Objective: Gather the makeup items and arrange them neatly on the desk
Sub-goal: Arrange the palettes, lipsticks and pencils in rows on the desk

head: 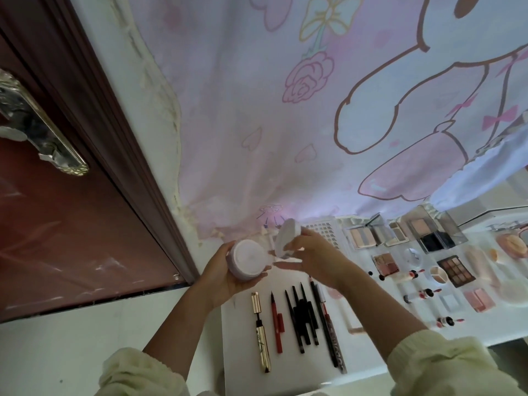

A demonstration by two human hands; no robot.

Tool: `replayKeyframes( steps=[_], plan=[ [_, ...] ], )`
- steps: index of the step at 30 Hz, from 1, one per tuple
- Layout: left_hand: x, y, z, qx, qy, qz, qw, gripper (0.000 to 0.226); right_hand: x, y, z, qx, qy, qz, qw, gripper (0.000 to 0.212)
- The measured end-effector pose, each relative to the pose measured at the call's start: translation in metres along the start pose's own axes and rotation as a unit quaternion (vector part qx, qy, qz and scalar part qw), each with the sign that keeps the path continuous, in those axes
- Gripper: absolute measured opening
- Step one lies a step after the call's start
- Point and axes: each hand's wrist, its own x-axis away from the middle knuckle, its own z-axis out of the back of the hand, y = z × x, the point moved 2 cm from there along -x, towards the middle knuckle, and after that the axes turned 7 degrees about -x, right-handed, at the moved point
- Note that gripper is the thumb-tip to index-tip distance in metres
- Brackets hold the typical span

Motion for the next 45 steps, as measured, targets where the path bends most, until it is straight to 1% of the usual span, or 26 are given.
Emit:
replayKeyframes(
  steps=[1, 3, 5, 7, 9, 10, 12, 14, 16, 18, 19, 21, 23, 25, 27, 29, 32, 35, 38, 40, 42, 43, 45],
  plan=[
    [-0.004, -0.001, 0.006, 0.014, 0.017, 0.000, 1.000, 0.055, -0.005, 0.009, 0.003, -0.072, 0.010, -0.010, 0.997, 0.055],
    [-0.014, -0.004, 0.020, 0.018, 0.062, -0.001, 0.998, 0.051, -0.015, 0.024, 0.008, -0.166, 0.047, -0.013, 0.985, 0.048],
    [-0.023, -0.006, 0.034, -0.009, 0.113, -0.004, 0.994, 0.046, -0.026, 0.038, 0.012, -0.216, 0.103, -0.028, 0.971, 0.037],
    [-0.031, -0.007, 0.045, -0.033, 0.146, -0.002, 0.989, 0.043, -0.038, 0.049, 0.015, -0.235, 0.166, -0.044, 0.957, 0.025],
    [-0.037, -0.005, 0.048, -0.047, 0.152, 0.003, 0.987, 0.041, -0.053, 0.055, 0.016, -0.208, 0.208, -0.047, 0.955, 0.024],
    [-0.038, -0.004, 0.048, -0.059, 0.154, 0.002, 0.986, 0.040, -0.060, 0.056, 0.016, -0.166, 0.231, -0.040, 0.958, 0.024],
    [-0.042, 0.000, 0.050, -0.089, 0.152, -0.006, 0.984, 0.038, -0.075, 0.053, 0.014, -0.047, 0.270, -0.010, 0.962, 0.019],
    [-0.046, 0.004, 0.051, -0.130, 0.148, -0.013, 0.980, 0.035, -0.091, 0.048, 0.011, 0.076, 0.287, 0.024, 0.955, 0.013],
    [-0.046, 0.008, 0.049, -0.175, 0.146, -0.026, 0.973, 0.031, -0.104, 0.041, 0.005, 0.186, 0.288, 0.052, 0.938, 0.022],
    [-0.046, 0.010, 0.047, -0.218, 0.159, -0.041, 0.962, 0.029, -0.116, 0.039, -0.002, 0.248, 0.284, 0.060, 0.924, 0.033],
    [-0.045, 0.011, 0.046, -0.239, 0.170, -0.048, 0.955, 0.029, -0.122, 0.040, -0.005, 0.258, 0.283, 0.057, 0.922, 0.033],
    [-0.044, 0.012, 0.043, -0.279, 0.194, -0.068, 0.938, 0.026, -0.131, 0.041, -0.011, 0.241, 0.270, 0.051, 0.931, 0.026],
    [-0.044, 0.011, 0.042, -0.305, 0.216, -0.089, 0.923, 0.022, -0.138, 0.044, -0.016, 0.229, 0.260, 0.045, 0.937, 0.024],
    [-0.043, 0.008, 0.041, -0.319, 0.231, -0.092, 0.914, 0.029, -0.142, 0.048, -0.020, 0.256, 0.256, 0.041, 0.931, 0.020],
    [-0.041, 0.006, 0.040, -0.330, 0.227, -0.092, 0.912, 0.031, -0.141, 0.049, -0.022, 0.293, 0.254, 0.034, 0.921, 0.021],
    [-0.037, 0.005, 0.038, -0.340, 0.213, -0.101, 0.910, 0.028, -0.140, 0.050, -0.023, 0.322, 0.246, 0.025, 0.914, 0.021],
    [-0.033, 0.006, 0.033, -0.354, 0.214, -0.100, 0.905, 0.037, -0.136, 0.049, -0.028, 0.370, 0.214, 0.008, 0.904, 0.011],
    [-0.031, 0.006, 0.030, -0.370, 0.206, -0.073, 0.903, 0.029, -0.132, 0.047, -0.033, 0.423, 0.193, -0.002, 0.885, 0.012],
    [-0.025, 0.007, 0.031, -0.374, 0.209, -0.065, 0.902, 0.025, -0.131, 0.047, -0.030, 0.442, 0.186, -0.005, 0.877, 0.008],
    [-0.022, 0.008, 0.031, -0.383, 0.208, -0.078, 0.897, 0.026, -0.130, 0.047, -0.028, 0.448, 0.182, -0.001, 0.875, 0.019],
    [-0.021, 0.009, 0.030, -0.416, 0.213, -0.102, 0.878, 0.024, -0.126, 0.044, -0.026, 0.456, 0.175, 0.007, 0.872, 0.030],
    [-0.020, 0.010, 0.029, -0.439, 0.223, -0.118, 0.862, 0.024, -0.122, 0.041, -0.024, 0.458, 0.173, 0.010, 0.872, 0.030],
    [-0.020, 0.013, 0.026, -0.476, 0.261, -0.152, 0.826, 0.029, -0.118, 0.033, -0.016, 0.465, 0.167, 0.016, 0.869, 0.021]
  ],
)
